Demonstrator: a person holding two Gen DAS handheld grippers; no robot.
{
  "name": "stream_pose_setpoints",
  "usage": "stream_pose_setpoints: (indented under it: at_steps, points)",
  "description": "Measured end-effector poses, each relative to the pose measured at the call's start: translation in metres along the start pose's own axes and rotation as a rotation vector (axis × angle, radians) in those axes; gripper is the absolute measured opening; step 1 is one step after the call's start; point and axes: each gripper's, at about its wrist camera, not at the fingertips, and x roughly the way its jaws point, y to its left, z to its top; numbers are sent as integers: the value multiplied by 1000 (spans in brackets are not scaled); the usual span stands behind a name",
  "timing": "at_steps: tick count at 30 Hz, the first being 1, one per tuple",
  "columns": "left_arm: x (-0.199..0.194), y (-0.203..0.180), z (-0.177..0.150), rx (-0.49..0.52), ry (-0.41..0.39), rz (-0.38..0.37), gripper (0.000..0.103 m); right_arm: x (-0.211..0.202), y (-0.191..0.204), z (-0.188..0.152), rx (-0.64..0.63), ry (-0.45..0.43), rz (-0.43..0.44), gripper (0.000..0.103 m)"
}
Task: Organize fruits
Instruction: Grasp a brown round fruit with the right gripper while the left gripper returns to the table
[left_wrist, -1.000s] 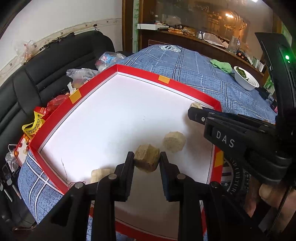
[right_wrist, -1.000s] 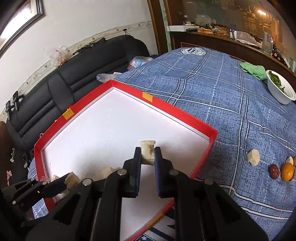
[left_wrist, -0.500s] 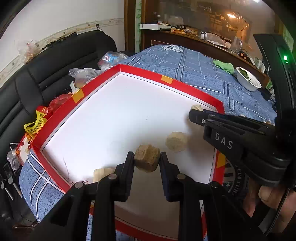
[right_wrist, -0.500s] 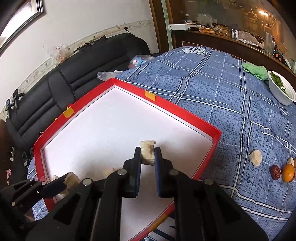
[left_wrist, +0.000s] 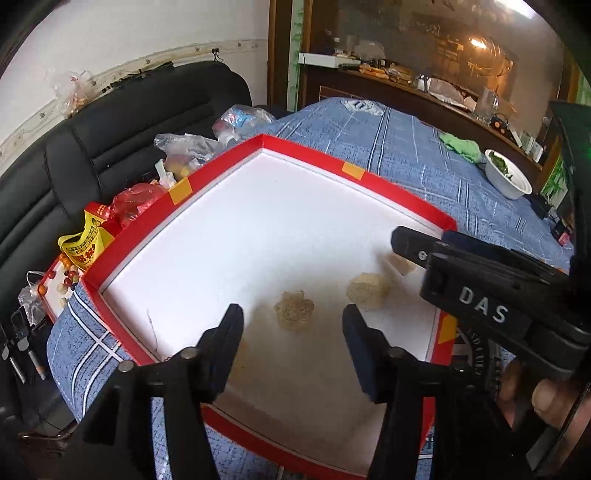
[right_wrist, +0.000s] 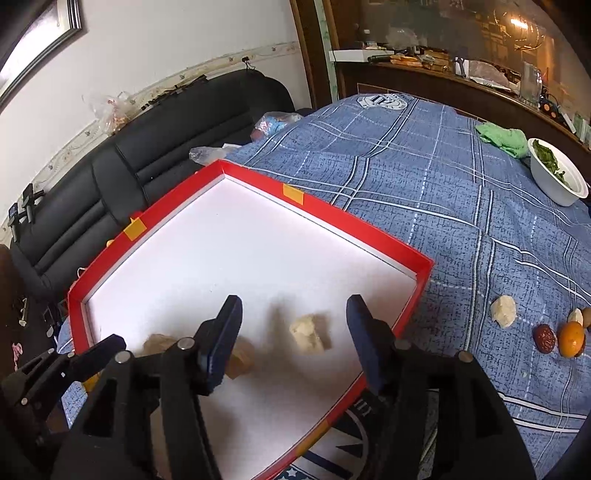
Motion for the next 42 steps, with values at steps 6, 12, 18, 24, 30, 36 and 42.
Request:
stream_pose_setpoints:
  at_steps: [6, 12, 18, 24, 30, 36, 42]
  points:
    - [-35, 7, -1, -78, -137, 6, 75, -30, -7, -7, 14, -59, 3, 60]
    - [-55, -21, -4, -67, -228, -68, 80, -76, -47, -44, 49, -99, -58, 61]
    - [-41, -83, -20, 109, -145, -187, 81, -119, -130, -92, 221, -101, -187, 70]
    - [-25, -138, -35, 276, -53, -263, 81, -164, -206, -132, 389, -113, -294, 70]
    - [-10, -154, -28, 249, 4, -278, 81, -192, -268, -140, 478, -123, -421, 70]
    - [-2, -164, -26, 263, 10, -253, 81, -171, -302, -116, 447, -84, -450, 54]
    - [11, -175, -18, 259, 22, -246, 81, -143, -312, -100, 369, -38, -464, 45]
